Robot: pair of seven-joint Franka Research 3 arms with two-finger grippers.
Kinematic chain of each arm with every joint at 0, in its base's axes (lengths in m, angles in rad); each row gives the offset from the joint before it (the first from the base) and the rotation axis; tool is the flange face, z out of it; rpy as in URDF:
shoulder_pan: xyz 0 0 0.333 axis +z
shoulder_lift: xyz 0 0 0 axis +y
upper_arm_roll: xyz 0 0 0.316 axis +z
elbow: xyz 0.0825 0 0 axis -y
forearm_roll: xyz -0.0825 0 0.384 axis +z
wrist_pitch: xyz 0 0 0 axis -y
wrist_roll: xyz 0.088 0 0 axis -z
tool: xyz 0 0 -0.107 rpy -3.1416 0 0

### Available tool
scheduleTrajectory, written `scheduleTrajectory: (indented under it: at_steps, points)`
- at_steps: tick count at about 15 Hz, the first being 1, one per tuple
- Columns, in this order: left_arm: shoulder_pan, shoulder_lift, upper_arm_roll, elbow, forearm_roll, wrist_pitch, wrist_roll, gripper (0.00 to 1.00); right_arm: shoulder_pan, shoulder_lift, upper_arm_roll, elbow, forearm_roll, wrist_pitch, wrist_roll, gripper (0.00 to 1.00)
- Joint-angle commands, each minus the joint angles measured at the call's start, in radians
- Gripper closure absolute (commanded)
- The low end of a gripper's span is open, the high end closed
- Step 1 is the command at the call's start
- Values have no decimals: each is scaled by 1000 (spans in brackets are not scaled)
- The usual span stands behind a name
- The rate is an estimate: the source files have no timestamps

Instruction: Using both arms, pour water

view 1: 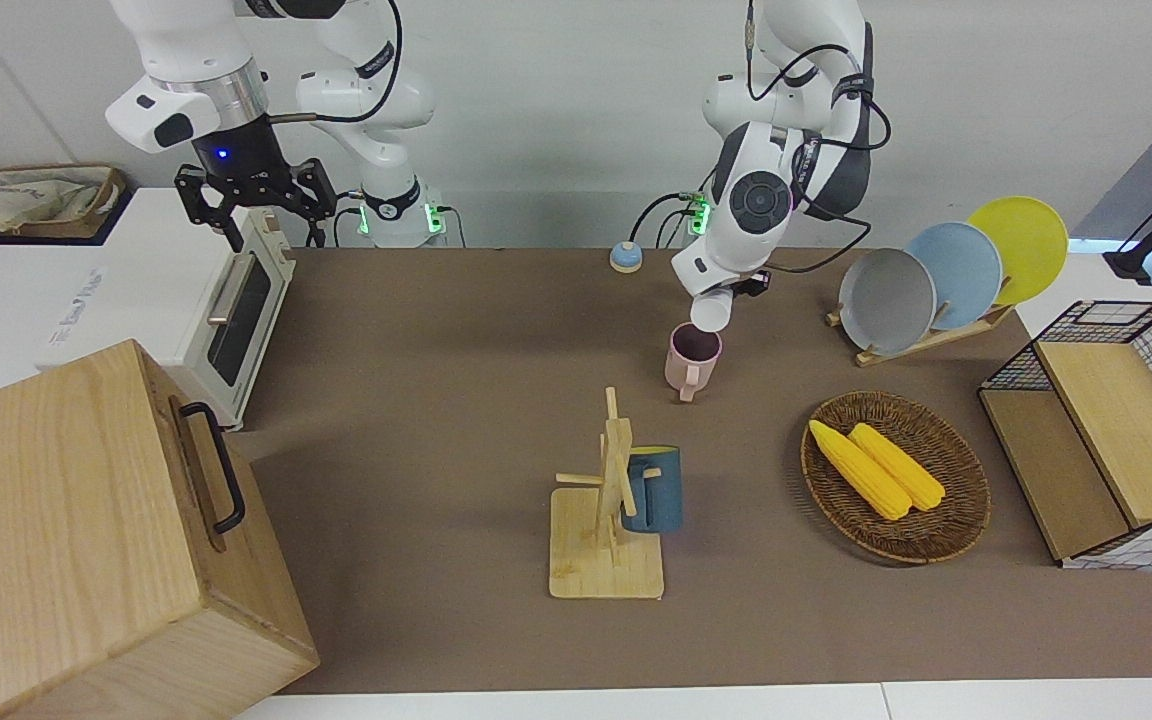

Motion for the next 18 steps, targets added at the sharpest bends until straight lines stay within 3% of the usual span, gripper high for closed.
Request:
scheduleTrajectory:
  at_steps: [1, 18]
  points:
    - [-16, 1, 0, 24, 30, -51, -32, 1000, 0, 5, -2, 10, 15, -3, -21, 9]
    - [-23, 7, -12, 27, 44, -55, -92, 1000, 0, 5, -2, 10, 15, -3, -21, 9]
